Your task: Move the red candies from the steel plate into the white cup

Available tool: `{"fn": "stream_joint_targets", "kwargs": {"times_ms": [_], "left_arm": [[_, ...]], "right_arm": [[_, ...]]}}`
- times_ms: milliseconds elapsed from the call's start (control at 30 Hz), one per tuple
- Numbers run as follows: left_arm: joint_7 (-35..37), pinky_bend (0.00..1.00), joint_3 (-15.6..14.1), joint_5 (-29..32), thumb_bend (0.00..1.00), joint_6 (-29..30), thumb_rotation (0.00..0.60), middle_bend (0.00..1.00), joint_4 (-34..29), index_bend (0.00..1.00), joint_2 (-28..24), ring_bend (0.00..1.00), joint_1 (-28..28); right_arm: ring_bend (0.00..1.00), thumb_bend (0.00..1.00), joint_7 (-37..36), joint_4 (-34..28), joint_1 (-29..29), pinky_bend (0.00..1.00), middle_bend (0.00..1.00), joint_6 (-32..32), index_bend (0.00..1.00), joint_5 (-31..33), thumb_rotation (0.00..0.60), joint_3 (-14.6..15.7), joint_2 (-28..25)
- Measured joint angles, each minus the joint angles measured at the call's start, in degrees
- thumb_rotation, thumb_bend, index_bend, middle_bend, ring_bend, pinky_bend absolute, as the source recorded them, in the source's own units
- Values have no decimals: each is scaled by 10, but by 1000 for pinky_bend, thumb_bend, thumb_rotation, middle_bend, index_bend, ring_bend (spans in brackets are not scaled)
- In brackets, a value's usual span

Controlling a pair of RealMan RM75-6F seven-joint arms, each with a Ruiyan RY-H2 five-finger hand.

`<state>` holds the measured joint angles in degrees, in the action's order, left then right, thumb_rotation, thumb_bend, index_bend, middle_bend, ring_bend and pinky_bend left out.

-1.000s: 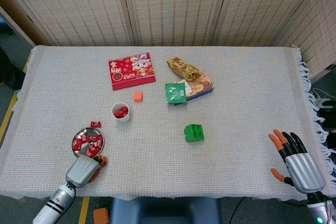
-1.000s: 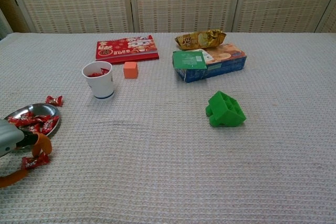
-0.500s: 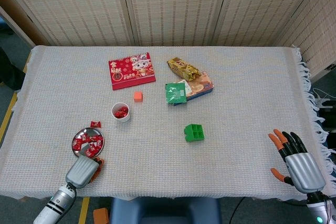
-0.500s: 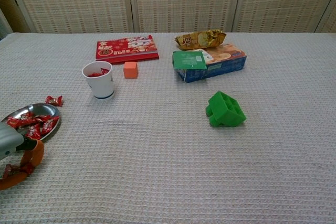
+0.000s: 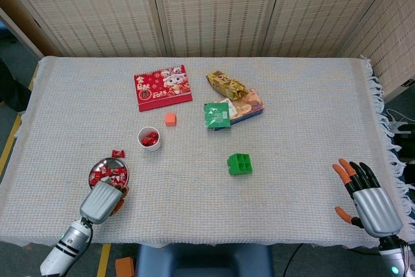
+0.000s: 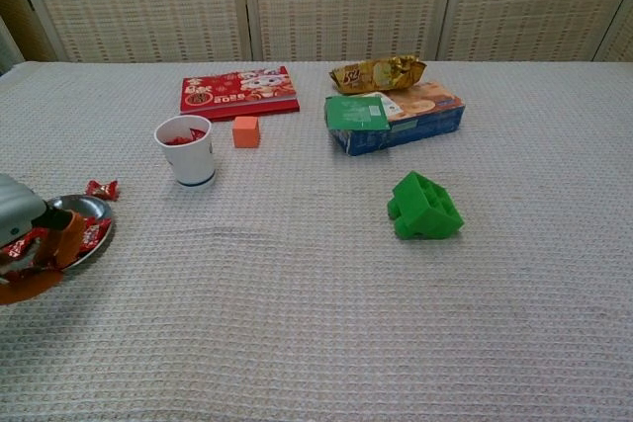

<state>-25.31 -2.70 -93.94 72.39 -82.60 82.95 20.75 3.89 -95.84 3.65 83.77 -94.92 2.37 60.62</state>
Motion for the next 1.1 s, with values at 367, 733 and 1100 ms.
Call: {"fn": "stream_joint_targets", "kwargs": {"times_ms": [367, 733, 1100], "left_arm": [[13, 1000, 122, 58, 377, -35, 600, 623, 13, 562, 16, 826, 83], [46, 1000, 205, 154, 377, -129, 600, 610, 192, 565, 125, 825, 211], [50, 1000, 194, 175, 376, -142, 600, 489, 235, 462, 166, 825, 247]], "right_arm": [[0, 125, 9, -1, 2, 0, 0, -7, 0, 11, 600, -4, 4], [0, 125, 16, 0, 4, 0, 0, -16, 0, 39, 600, -13, 6], [0, 125, 9, 1, 3, 0, 0, -14, 0, 41, 600, -15, 3]]}}
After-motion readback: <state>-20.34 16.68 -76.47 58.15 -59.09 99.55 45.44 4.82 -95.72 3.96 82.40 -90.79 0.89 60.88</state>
